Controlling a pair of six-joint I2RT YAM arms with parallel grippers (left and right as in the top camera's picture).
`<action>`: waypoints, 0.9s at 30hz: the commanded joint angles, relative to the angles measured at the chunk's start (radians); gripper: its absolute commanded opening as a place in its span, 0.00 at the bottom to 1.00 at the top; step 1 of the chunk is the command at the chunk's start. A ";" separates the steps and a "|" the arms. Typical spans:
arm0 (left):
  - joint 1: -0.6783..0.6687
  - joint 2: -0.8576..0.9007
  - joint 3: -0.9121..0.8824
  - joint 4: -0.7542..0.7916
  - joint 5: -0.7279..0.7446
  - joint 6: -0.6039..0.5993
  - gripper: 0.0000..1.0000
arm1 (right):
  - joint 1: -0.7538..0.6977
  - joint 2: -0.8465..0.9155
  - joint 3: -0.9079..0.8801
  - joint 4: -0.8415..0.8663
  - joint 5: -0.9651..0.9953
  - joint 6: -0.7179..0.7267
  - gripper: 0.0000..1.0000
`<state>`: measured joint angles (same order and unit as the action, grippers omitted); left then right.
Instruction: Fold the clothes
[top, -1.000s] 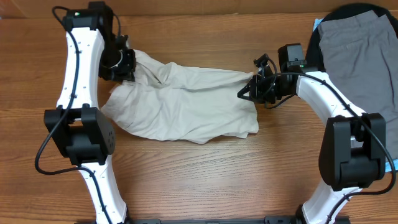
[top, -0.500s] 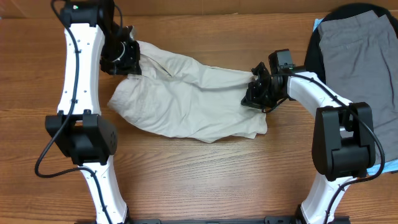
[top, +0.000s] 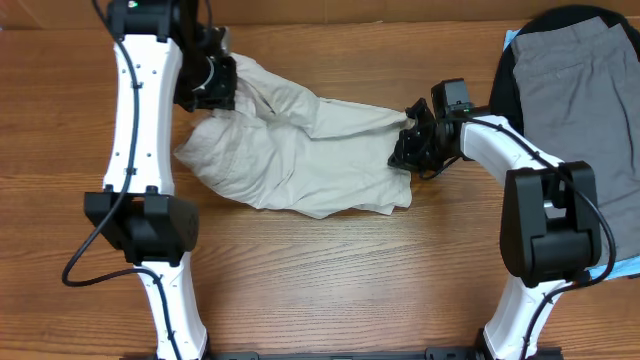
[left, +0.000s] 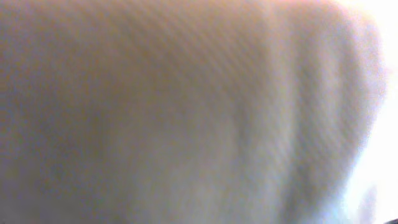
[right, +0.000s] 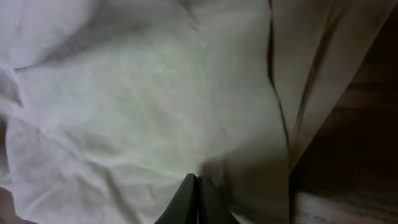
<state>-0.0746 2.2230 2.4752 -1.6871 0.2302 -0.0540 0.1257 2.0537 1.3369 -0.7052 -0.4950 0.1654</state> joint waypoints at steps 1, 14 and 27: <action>-0.054 -0.052 0.027 0.001 0.014 -0.060 0.04 | -0.010 0.033 0.008 0.005 0.017 0.019 0.04; -0.346 -0.049 -0.026 0.195 0.012 -0.380 0.06 | -0.017 0.034 0.008 -0.005 0.016 0.022 0.04; -0.452 -0.035 -0.303 0.543 0.011 -0.587 0.31 | -0.078 -0.008 0.042 -0.026 -0.126 0.022 0.04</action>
<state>-0.5175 2.2215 2.2337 -1.1839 0.2279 -0.5510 0.0921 2.0750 1.3384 -0.7254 -0.5358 0.1833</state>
